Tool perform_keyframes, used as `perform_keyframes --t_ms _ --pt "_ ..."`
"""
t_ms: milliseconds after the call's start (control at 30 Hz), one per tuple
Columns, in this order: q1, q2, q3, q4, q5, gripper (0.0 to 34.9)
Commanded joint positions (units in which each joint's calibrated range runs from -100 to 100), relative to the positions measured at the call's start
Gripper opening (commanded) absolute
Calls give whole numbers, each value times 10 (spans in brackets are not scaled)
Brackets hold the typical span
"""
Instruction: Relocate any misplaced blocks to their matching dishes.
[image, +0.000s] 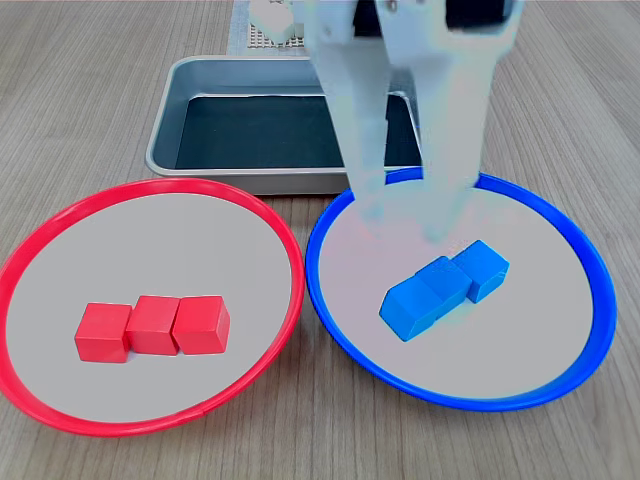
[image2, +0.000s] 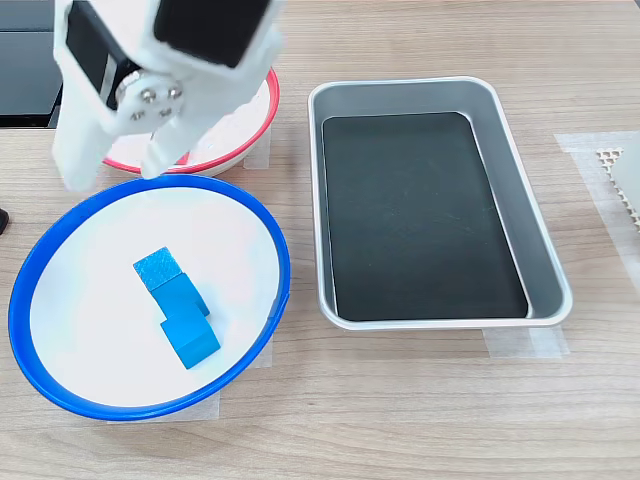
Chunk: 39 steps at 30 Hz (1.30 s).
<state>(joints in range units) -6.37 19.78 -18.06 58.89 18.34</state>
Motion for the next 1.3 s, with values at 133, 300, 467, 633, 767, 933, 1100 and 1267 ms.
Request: perform_keyframes --t_ms 133,300,467,633,767,933,1100,1267 --pt "14 -308 372 -218 1 20" --pt "35 -404 458 -234 -12 4" --pt "51 -507 552 -289 -61 4" --pt "51 -611 671 -367 -105 4" --pt "48 -703 764 -392 -133 4" --pt "49 -838 889 -396 -162 4" --pt "56 -970 989 -356 -178 5" --pt "53 -1089 1066 -279 -184 9"
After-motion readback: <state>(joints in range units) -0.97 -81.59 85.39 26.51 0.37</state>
